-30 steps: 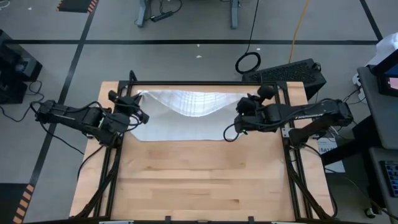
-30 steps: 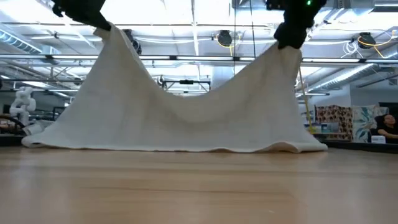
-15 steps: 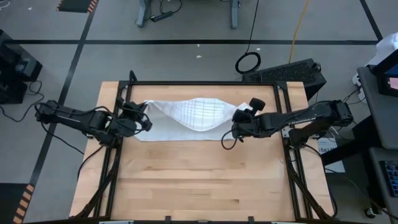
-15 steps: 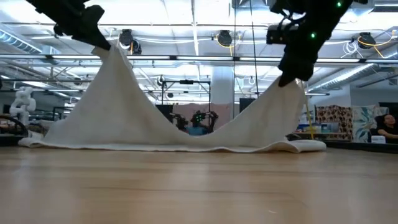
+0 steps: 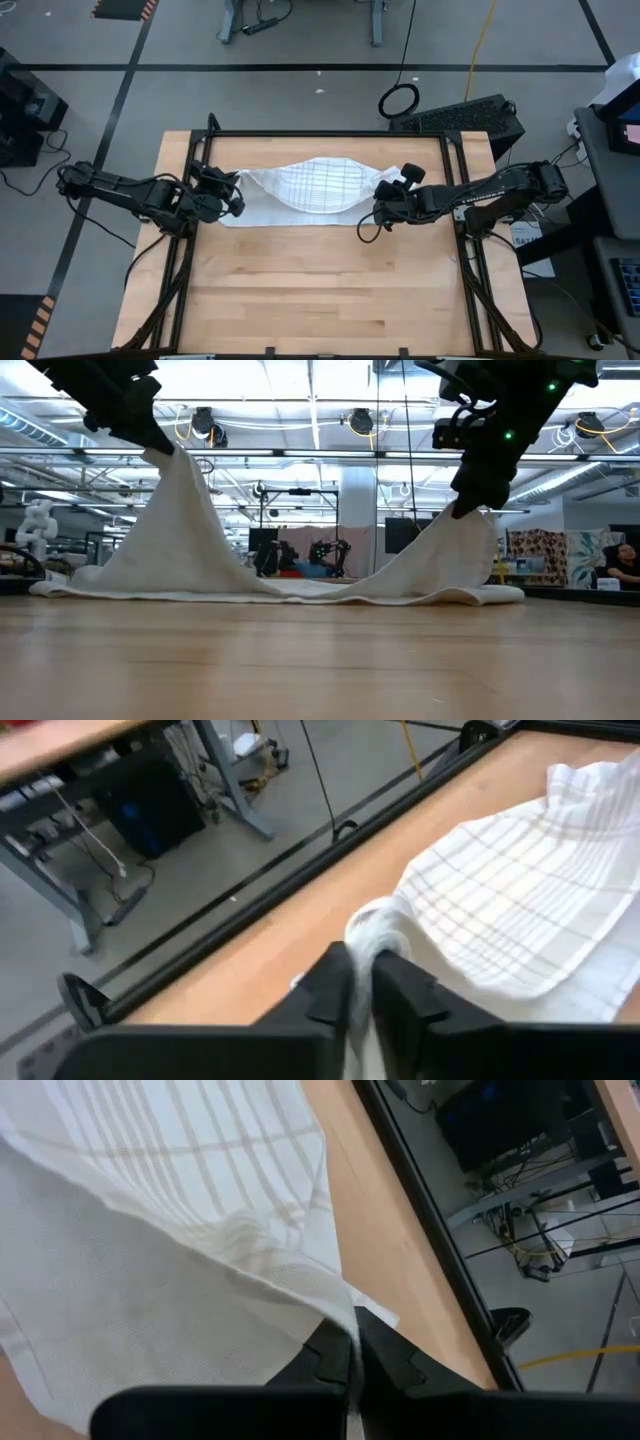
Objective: Roll towel
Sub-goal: Fold the white towel
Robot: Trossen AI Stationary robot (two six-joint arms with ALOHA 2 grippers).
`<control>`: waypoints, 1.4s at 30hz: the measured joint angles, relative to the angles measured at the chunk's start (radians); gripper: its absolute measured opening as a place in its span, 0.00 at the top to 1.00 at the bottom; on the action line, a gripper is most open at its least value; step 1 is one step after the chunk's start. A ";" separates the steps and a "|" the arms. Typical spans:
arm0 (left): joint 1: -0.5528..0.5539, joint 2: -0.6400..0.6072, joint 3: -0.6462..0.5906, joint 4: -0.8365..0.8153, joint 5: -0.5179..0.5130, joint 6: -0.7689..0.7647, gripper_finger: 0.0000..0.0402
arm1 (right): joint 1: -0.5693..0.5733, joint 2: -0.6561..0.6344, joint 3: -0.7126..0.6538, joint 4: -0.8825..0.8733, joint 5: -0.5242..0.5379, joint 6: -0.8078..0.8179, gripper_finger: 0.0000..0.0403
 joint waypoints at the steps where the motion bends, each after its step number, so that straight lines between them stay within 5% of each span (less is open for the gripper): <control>1: 0.004 0.000 0.000 -0.020 0.001 -0.017 0.82 | 0.000 0.000 0.000 0.001 0.000 0.000 1.00; 13: 0.066 0.000 0.000 -0.025 0.020 0.037 0.42 | 0.000 0.000 0.000 0.055 0.000 -0.004 1.00; 16: 0.070 0.000 0.000 0.090 0.069 0.153 0.38 | 0.000 0.000 0.000 0.067 -0.002 -0.001 1.00; 20: 0.069 0.041 0.000 0.399 0.262 0.375 0.38 | 0.000 0.000 0.000 0.107 -0.002 -0.001 1.00; 23: 0.068 0.134 0.001 0.600 0.346 0.512 0.39 | 0.000 0.000 0.000 0.143 -0.001 -0.006 1.00; 30: 0.102 0.461 0.001 1.061 0.362 0.717 0.39 | 0.000 0.000 0.001 0.260 -0.001 -0.006 1.00; 36: 0.173 0.706 0.006 1.442 0.534 0.646 0.39 | 0.000 0.000 0.001 0.322 0.001 -0.053 1.00; 42: 0.246 0.937 0.099 1.542 0.708 0.540 0.34 | -0.001 0.000 0.001 0.340 0.001 -0.087 1.00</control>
